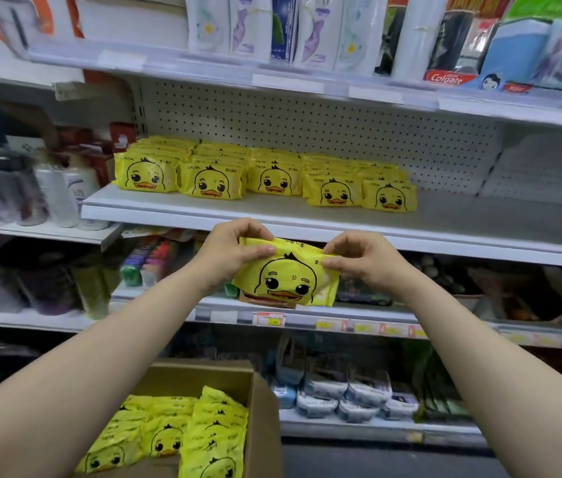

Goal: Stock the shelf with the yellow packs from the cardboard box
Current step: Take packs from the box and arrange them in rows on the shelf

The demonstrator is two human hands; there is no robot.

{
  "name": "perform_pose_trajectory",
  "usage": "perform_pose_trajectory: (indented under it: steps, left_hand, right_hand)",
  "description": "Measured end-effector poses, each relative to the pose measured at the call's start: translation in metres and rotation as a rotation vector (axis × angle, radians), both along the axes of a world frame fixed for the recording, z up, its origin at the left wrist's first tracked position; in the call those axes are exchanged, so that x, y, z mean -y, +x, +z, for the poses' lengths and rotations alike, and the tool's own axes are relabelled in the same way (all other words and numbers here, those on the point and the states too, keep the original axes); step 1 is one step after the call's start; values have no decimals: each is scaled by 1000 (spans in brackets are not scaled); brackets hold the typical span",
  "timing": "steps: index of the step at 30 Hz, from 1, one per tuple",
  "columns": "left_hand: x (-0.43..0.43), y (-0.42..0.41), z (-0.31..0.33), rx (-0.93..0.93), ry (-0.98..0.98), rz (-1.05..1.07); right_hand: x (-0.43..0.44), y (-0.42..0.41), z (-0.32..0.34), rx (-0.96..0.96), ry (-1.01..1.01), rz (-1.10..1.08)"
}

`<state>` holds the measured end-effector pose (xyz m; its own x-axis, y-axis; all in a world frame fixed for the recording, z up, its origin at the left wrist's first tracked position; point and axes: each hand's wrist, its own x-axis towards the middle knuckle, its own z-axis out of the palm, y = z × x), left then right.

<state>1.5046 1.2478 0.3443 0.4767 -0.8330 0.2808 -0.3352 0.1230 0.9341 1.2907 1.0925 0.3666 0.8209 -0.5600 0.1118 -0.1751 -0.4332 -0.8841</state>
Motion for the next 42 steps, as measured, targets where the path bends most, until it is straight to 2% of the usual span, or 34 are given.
perform_pose_trajectory:
  steps: [5,11,14,19,22,24,26,30,33,35,39,42]
  left_hand:
    - [-8,-13,5,-39,-14,13]
    - [-15,-4,8,-36,174,18]
    - [-17,-1,16,-120,253,-59]
    - [-14,8,24,-226,270,-38]
    - [-9,12,24,-225,253,-50]
    - [-4,18,24,-199,243,-50]
    - [2,25,24,-145,241,-55]
    - [17,46,35,32,235,-114]
    - [35,58,53,363,370,-165]
    - [49,66,63,516,459,-165]
    - [84,88,68,644,538,-210]
    - [112,104,75,716,513,-179]
  right_hand:
    - [-1,-7,-1,47,16,-50]
    - [-5,-2,1,36,49,-54]
    - [-2,4,1,63,89,-75]
    - [3,15,4,90,69,-44]
    - [3,23,8,-24,34,48]
    - [1,31,11,-141,-63,90]
    - [0,41,13,-192,-139,88]
    - [11,59,16,-138,-121,33]
    - [23,73,21,-114,-156,9]
    - [33,84,24,-109,-157,0]
    - [58,105,30,-109,-123,-56]
    - [80,124,37,-107,-131,-93]
